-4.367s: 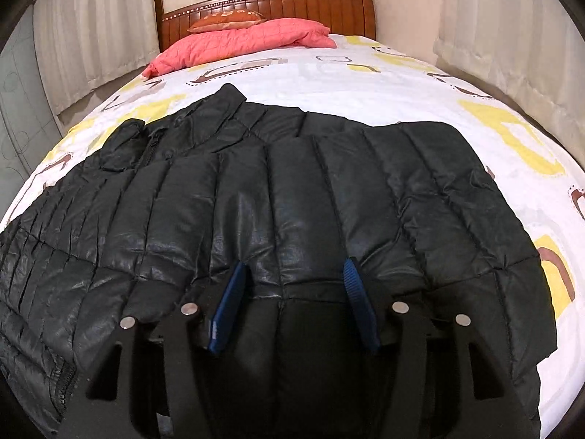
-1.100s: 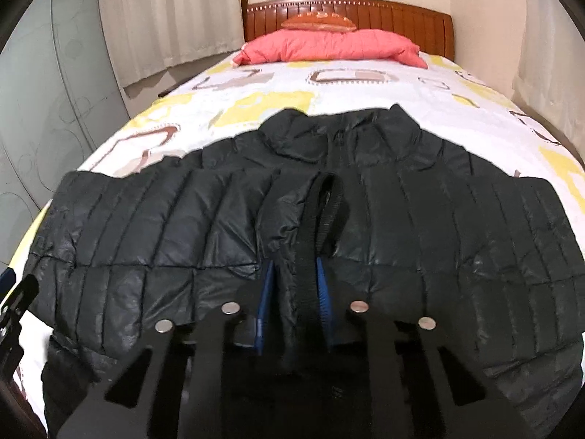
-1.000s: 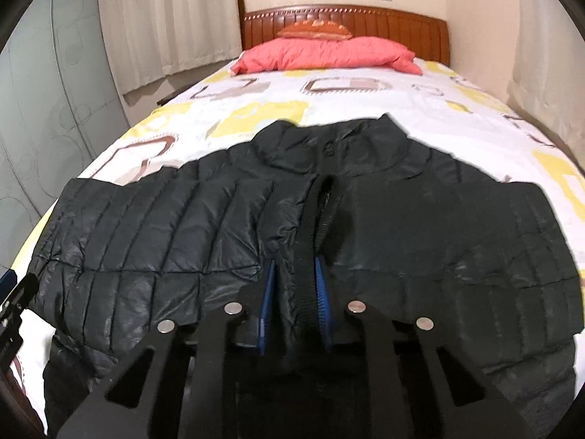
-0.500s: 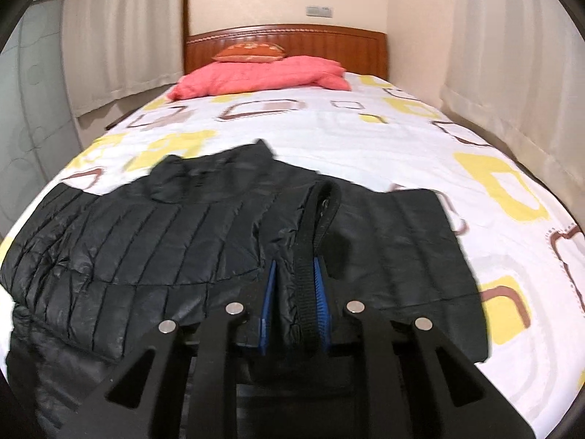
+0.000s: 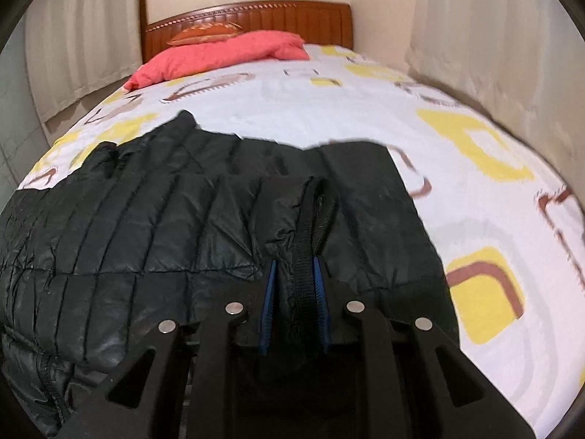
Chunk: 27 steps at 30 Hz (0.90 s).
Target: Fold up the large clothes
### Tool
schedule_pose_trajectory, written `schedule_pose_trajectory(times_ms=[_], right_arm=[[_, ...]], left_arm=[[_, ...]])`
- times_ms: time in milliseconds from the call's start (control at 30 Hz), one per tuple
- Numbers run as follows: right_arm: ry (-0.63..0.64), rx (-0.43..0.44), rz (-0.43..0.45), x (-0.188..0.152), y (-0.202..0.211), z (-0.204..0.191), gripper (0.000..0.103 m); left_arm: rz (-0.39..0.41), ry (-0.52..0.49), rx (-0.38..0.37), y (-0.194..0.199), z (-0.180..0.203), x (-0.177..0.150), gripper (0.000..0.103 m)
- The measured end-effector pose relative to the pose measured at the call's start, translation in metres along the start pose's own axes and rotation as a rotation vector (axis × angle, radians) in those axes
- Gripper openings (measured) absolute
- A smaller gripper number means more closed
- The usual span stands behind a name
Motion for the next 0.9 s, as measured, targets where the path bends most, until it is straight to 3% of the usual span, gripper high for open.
schedule_pose_trajectory(times_ms=[100,233,300,333,367,400,500,567,767,900], right_arm=[[-0.015,0.011,-0.007,-0.003,-0.004,0.003,0.021],[-0.009,0.011,-0.017,-0.006,-0.005,0.001,0.026],[0.002,0.011,-0.019,-0.004,0.000,-0.001,0.037],[0.004,0.011,-0.017,-0.002,0.005,-0.001,0.047],[0.006,0.005,0.011,0.003,0.016,-0.003,0.058],[0.009,-0.009,0.052,0.010,0.029,-0.005,0.061],[0.032,-0.021,0.130,0.028,0.056,-0.023,0.061],[0.058,0.019,0.137,0.035,0.056,-0.044,0.061],[0.133,0.041,-0.008,0.004,0.000,-0.084,0.060],[0.093,0.066,-0.015,0.004,-0.001,-0.081,0.060]], left_arm=[[-0.056,0.009,0.008,-0.016,-0.001,-0.006,0.071],[-0.072,0.016,0.006,-0.020,-0.002,-0.010,0.072],[-0.076,0.012,0.010,-0.013,-0.003,-0.009,0.072],[-0.083,0.011,0.012,-0.006,-0.005,-0.007,0.072],[-0.072,0.025,0.005,0.002,-0.006,-0.002,0.072],[-0.052,0.047,-0.017,0.010,-0.005,0.005,0.072],[0.016,0.081,-0.084,0.027,0.006,0.024,0.078],[0.024,0.045,-0.069,0.018,0.018,0.027,0.078],[-0.099,0.008,0.048,-0.037,0.017,-0.006,0.074],[-0.105,-0.010,0.070,-0.040,0.018,-0.009,0.070]])
Point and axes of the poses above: each gripper's, at about its wrist camera, not at the fingertips, and y roughly against the way its jaws point, z to its right, x to its top, the point moved 10 cm from there along -y, roughly the way its jaws point, and after that the axes turned 14 degrees about y, right-handed, at the moved point
